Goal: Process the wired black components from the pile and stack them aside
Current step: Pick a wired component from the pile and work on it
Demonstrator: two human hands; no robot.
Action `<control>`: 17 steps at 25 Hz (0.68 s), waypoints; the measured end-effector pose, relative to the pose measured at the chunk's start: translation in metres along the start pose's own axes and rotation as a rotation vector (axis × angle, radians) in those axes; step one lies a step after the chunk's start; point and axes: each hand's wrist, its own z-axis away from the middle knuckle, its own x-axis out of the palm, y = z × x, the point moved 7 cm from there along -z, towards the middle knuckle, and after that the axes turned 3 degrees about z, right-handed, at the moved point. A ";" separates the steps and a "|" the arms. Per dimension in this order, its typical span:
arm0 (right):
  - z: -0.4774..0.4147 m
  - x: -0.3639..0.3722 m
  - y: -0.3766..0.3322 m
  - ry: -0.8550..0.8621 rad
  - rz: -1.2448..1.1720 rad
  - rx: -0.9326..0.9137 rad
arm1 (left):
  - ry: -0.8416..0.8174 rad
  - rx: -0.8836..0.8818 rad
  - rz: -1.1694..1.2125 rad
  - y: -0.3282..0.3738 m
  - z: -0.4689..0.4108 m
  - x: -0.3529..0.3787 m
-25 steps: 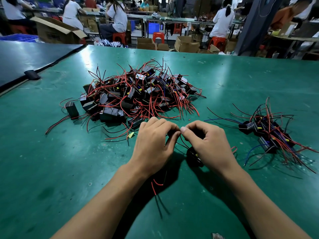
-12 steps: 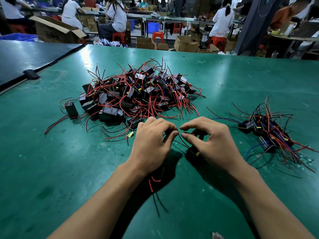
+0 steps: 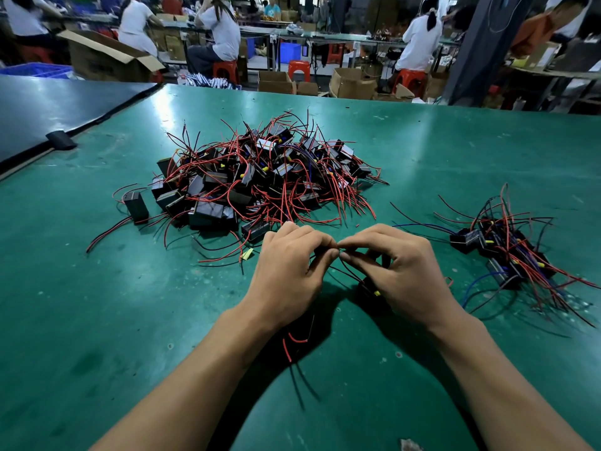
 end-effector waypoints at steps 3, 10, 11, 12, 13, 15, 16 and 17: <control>-0.001 -0.002 -0.002 0.025 0.001 -0.023 | -0.010 0.003 0.010 -0.001 -0.001 0.000; -0.002 -0.003 -0.005 -0.007 0.014 0.002 | -0.004 0.037 0.013 0.001 0.000 -0.001; -0.002 -0.003 -0.006 -0.014 0.032 0.005 | 0.001 0.047 0.002 0.002 0.000 -0.001; -0.002 -0.003 -0.009 -0.021 0.054 0.008 | 0.012 0.062 -0.013 0.004 0.000 -0.002; -0.002 -0.003 -0.011 -0.027 0.072 0.017 | 0.027 0.082 -0.031 0.006 0.001 -0.003; -0.002 0.000 -0.012 -0.046 0.043 0.089 | 0.066 0.126 -0.070 0.010 0.001 -0.006; -0.001 0.002 -0.009 -0.065 -0.016 0.170 | 0.085 0.145 -0.090 0.012 0.001 -0.007; -0.001 0.005 -0.004 -0.094 -0.096 0.270 | 0.099 0.162 -0.109 0.013 0.001 -0.008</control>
